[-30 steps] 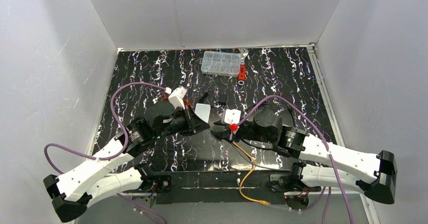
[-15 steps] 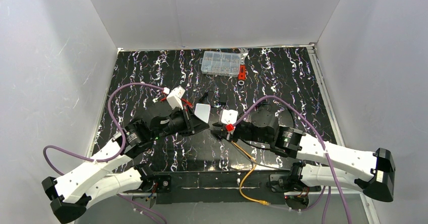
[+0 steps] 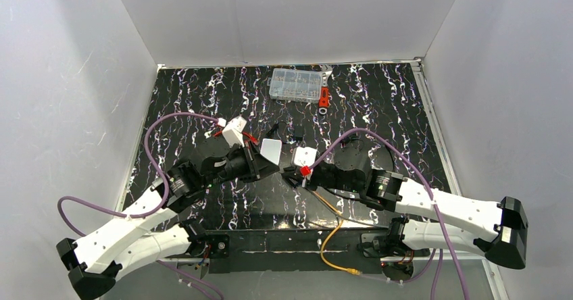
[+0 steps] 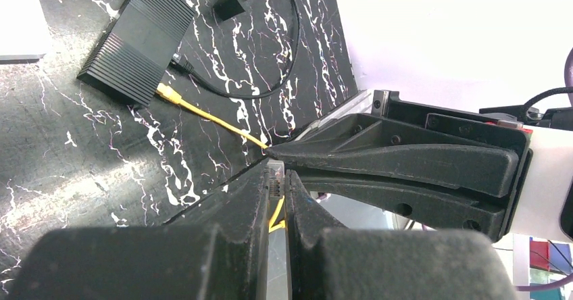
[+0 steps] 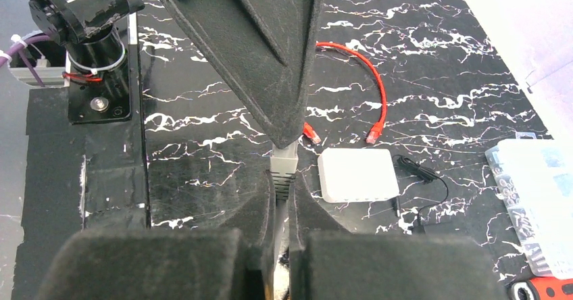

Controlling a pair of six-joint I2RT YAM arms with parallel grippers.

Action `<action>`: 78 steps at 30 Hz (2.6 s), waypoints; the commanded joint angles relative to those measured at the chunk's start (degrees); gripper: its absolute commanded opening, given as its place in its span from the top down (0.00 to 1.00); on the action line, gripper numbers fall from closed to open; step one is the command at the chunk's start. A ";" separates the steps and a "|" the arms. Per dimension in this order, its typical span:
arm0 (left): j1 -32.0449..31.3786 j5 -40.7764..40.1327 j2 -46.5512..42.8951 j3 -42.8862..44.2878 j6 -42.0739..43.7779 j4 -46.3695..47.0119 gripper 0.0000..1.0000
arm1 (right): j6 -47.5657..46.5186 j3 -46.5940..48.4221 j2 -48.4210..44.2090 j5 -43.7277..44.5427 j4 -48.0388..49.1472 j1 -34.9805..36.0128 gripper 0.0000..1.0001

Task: Insert the plug into the switch port
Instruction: Pick up the connector from the center of the board, then insert the connector into the switch port.

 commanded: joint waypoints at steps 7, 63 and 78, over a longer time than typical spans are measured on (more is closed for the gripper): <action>0.63 -2.42 -2.36 -0.13 4.51 0.90 0.56 | -0.36 0.15 -2.92 3.91 -2.68 0.55 0.99; 9.96 13.28 57.77 13.06 28.91 30.07 0.03 | 34.82 -0.82 17.85 8.54 -26.24 -23.17 0.99; 9.94 15.45 61.14 13.02 29.82 30.08 0.19 | 30.31 -1.13 24.80 5.08 -18.31 -25.21 0.99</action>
